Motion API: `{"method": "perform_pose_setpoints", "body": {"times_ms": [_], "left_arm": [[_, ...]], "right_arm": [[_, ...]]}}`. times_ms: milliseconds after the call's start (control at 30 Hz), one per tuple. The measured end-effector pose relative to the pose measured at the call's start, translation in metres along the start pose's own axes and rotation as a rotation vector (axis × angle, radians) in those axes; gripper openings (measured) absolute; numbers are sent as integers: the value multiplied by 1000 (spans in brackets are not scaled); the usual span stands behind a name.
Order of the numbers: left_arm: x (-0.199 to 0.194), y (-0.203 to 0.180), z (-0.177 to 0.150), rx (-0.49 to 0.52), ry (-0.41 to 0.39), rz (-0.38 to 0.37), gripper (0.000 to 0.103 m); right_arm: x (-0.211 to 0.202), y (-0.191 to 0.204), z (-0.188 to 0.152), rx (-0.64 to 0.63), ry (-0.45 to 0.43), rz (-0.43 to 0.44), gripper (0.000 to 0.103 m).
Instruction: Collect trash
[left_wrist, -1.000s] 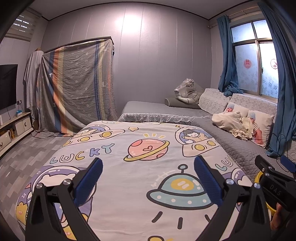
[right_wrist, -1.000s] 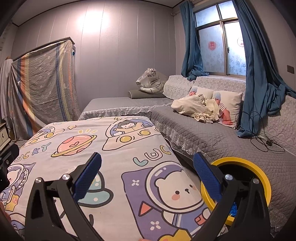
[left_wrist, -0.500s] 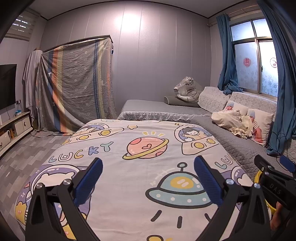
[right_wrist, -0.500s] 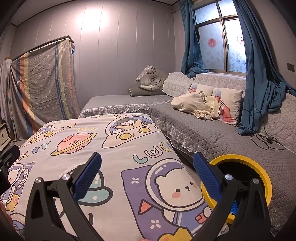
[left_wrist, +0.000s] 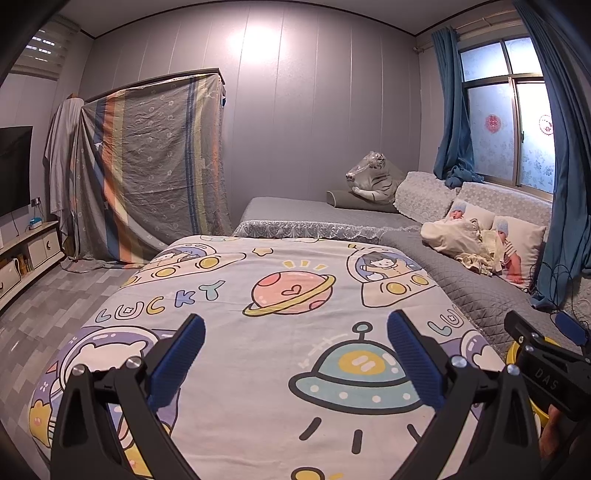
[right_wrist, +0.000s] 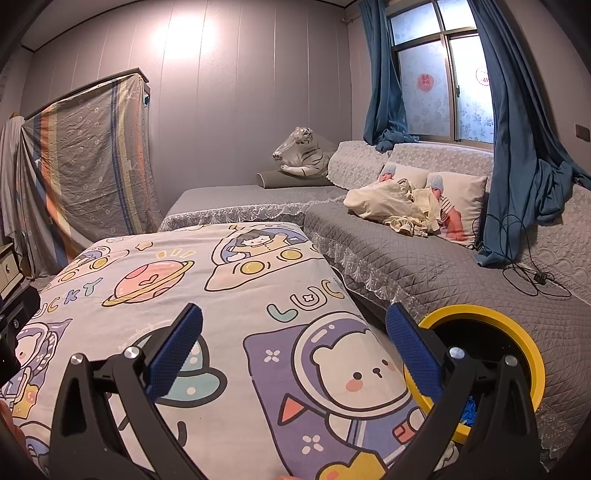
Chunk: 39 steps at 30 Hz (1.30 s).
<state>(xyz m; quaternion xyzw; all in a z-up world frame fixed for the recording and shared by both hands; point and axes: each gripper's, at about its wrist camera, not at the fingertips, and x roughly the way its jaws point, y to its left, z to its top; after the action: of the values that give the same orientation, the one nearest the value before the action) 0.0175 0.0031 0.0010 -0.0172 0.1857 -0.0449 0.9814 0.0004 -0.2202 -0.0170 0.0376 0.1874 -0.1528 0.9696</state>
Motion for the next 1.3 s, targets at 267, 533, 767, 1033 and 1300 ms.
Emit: {"method": "perform_pose_setpoints", "body": {"times_ms": [267,533,767,1033,1300], "left_arm": [[1,-2,0,-1,7,-1,95],[2,-2,-1,-1,9,-2,95],[3,-2,-2,-1,12,-3,95],[4,1,-4,-17,21,-7,95],[7,2,-4,-22,30,-2,95]], "right_arm": [[1,0,-2,-2,8,5,95],[3,1,-4,-4,12,5,95],[3,2,-4,-5,11,7,95],[3,2,-6,-10,18,11,95],[3,2,-7,-10,21,11,95]]}}
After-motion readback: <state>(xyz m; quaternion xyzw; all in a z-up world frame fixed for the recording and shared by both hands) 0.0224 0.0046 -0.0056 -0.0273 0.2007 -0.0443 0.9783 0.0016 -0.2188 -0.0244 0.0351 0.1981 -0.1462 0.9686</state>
